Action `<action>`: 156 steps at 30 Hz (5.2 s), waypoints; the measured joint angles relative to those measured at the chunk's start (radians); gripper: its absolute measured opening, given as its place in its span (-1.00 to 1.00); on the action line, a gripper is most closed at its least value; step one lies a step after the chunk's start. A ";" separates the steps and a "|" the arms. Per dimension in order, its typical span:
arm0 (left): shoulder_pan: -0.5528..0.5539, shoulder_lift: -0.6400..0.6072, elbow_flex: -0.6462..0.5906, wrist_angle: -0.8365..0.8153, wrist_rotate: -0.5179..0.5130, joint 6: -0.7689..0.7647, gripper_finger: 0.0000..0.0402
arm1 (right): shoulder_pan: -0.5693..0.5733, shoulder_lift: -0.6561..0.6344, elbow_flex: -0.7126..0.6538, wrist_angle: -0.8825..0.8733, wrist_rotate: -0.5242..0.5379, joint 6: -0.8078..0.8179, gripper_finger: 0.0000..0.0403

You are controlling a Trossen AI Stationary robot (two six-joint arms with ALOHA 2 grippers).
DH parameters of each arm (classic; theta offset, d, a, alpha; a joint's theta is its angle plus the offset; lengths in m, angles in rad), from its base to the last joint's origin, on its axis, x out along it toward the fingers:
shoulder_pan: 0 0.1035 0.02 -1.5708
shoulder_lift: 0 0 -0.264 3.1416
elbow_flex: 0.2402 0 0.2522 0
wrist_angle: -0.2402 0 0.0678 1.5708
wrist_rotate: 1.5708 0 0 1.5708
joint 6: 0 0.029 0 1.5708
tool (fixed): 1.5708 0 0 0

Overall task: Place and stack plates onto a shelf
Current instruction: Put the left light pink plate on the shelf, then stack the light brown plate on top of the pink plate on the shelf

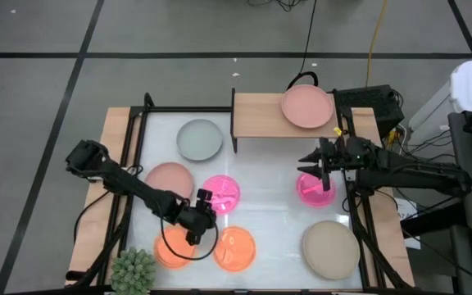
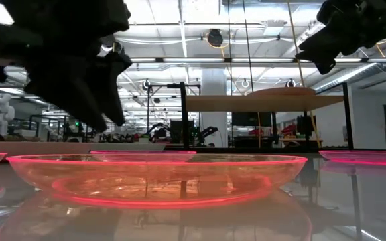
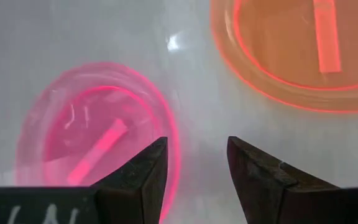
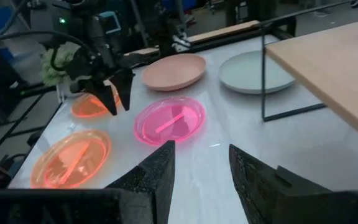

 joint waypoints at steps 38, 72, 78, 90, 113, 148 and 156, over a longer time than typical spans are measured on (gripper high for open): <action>-0.034 0.138 0.005 0.008 -0.204 0.096 -0.97 | 0.140 0.037 0.001 0.068 0.104 0.005 -0.34; 0.162 -0.197 0.164 0.085 -0.220 0.696 -0.97 | 0.140 0.012 0.002 -0.078 0.049 0.009 -0.44; 0.237 -0.195 0.308 0.027 -0.162 0.772 -0.97 | 0.140 0.013 0.002 -0.076 0.047 -0.015 -0.49; 0.456 -0.192 0.458 0.027 0.003 0.895 -0.97 | 0.140 0.012 0.002 -0.075 0.046 -0.025 -0.54; 0.755 0.085 0.544 0.200 0.171 0.835 -0.97 | 0.139 0.014 0.002 -0.074 0.046 -0.037 -0.54; 0.813 0.217 0.543 0.138 0.170 0.714 -0.67 | 0.139 0.014 0.002 -0.073 0.047 -0.047 -0.54; 0.759 0.199 0.543 0.130 -0.003 0.696 -0.54 | 0.139 0.014 0.002 -0.073 0.047 -0.044 -0.54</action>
